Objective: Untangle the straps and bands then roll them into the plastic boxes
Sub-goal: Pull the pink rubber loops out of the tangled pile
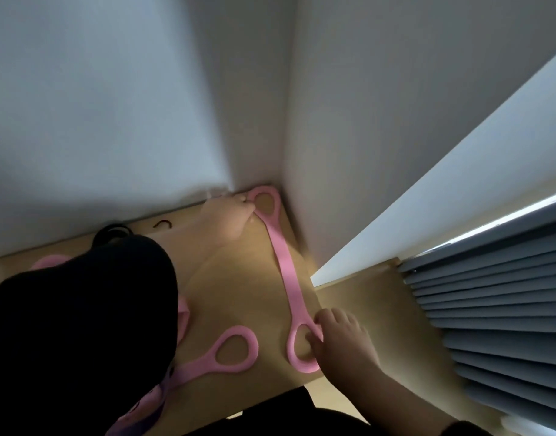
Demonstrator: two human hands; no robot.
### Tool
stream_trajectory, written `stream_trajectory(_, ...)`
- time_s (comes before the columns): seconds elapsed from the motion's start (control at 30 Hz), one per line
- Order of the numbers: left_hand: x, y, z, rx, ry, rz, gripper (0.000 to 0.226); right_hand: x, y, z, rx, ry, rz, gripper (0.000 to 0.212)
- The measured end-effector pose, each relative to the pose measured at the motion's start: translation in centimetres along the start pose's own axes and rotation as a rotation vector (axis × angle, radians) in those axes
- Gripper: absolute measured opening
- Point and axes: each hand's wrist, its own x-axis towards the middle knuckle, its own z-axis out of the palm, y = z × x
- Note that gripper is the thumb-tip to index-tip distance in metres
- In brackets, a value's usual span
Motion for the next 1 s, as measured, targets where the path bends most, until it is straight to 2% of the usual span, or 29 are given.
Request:
stream_trajectory(0.13, -5.5, -1.7, 1.7, -0.130, 0.004, 0.080, 0.034, 1.3, -2.8, -0.8, -0.010, 0.034, -0.132, 0.032)
stream_trajectory(0.23, -9.9, -1.9, 2.7, -0.212, -0.093, 0.168, 0.059, 2.2, -5.6, -0.7, 0.049, -0.017, -0.251, 0.033)
stream_trajectory(0.3, -13.3, -1.0, 3.0, -0.278, -0.152, 0.238, 0.047, 2.9, -7.6, -0.6, 0.073, -0.080, -0.358, 0.037)
stream_trajectory(0.43, -19.4, 0.3, 4.5, -0.365, -0.086, 0.352, 0.037, 4.2, -11.3, 0.5, -0.064, -0.188, -0.538, 0.041)
stream_trajectory(0.5, -22.0, -0.3, 6.3, -0.358, -0.048, 0.366, 0.037, 4.6, -12.7, 1.1, -0.174, -0.229, -0.546, 0.041)
stream_trajectory(0.6, -24.9, -1.5, 7.8, -0.341, -0.098, 0.368, 0.033, 4.9, -14.3, 2.1, -0.341, -0.279, -0.515, 0.038)
stream_trajectory(0.67, -26.0, -2.1, 8.1, -0.293, -0.129, 0.366, 0.033, 5.2, -15.2, 2.4, -0.349, -0.329, -0.473, 0.034)
stream_trajectory(0.8, -27.3, -3.3, 8.1, -0.211, -0.128, 0.290, 0.033, 5.3, -16.8, 1.8, -0.213, -0.285, -0.473, 0.041)
stream_trajectory(0.83, -27.7, -3.5, 8.3, -0.202, -0.112, 0.258, 0.034, 5.2, -17.4, 1.4, -0.130, -0.268, -0.465, 0.036)
stream_trajectory(0.93, -29.1, -4.5, 8.8, -0.152, -0.094, 0.182, 0.042, 4.7, -19.2, -0.2, 0.110, -0.183, -0.405, 0.003)
stream_trajectory(1.0, -29.7, -5.3, 8.6, -0.162, -0.074, 0.130, 0.046, 4.4, -20.6, -1.1, 0.204, -0.139, -0.411, 0.007)
